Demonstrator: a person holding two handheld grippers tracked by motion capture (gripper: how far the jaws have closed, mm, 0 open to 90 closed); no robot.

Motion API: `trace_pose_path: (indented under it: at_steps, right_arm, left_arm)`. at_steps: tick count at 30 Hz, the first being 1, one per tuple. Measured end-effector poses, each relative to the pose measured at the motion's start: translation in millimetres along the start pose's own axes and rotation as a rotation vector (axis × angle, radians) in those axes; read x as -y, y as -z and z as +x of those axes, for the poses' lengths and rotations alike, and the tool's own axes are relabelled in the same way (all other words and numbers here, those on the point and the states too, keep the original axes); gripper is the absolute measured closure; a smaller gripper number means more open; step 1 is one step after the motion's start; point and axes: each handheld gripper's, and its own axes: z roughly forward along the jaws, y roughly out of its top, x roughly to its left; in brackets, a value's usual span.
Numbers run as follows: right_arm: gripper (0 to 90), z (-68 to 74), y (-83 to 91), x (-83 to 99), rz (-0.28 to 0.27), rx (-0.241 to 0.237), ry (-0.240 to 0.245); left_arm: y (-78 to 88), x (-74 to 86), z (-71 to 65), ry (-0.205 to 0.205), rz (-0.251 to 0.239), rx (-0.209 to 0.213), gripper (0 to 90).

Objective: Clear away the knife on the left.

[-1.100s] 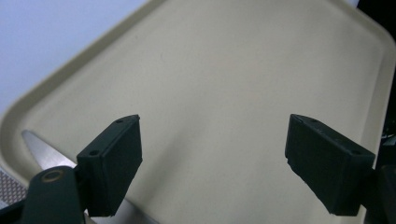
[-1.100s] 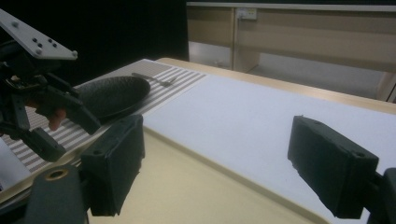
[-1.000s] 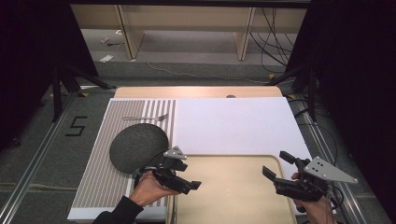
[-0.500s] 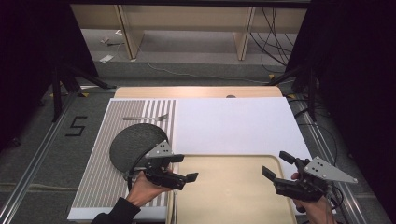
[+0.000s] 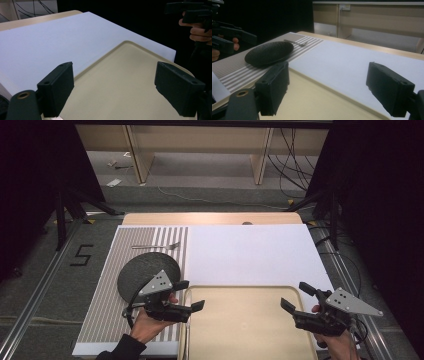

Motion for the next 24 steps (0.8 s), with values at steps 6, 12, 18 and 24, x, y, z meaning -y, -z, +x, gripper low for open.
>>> trace_pose_path:
  at_steps: [6,12,18,24]
  right_arm:
    - [19.5,0.2,0.2,0.0,0.0,-0.002,-0.003]
    - [19.5,0.3,0.6,0.1,0.002,-0.004,-0.007]
    - [19.5,1.6,0.5,0.1,0.001,-0.006,-0.006]
    - [19.5,1.7,1.3,0.3,-0.005,-0.006,-0.01]
  left_arm:
    - [9.6,3.3,1.7,-0.006,-0.031,-0.028,15.6]
    - [19.3,5.0,2.1,-0.01,-0.058,-0.043,15.6]
    - [26.9,9.1,0.5,-0.023,-0.096,-0.067,15.6]
    - [28.9,14.1,-3.0,-0.025,-0.096,-0.077,15.6]
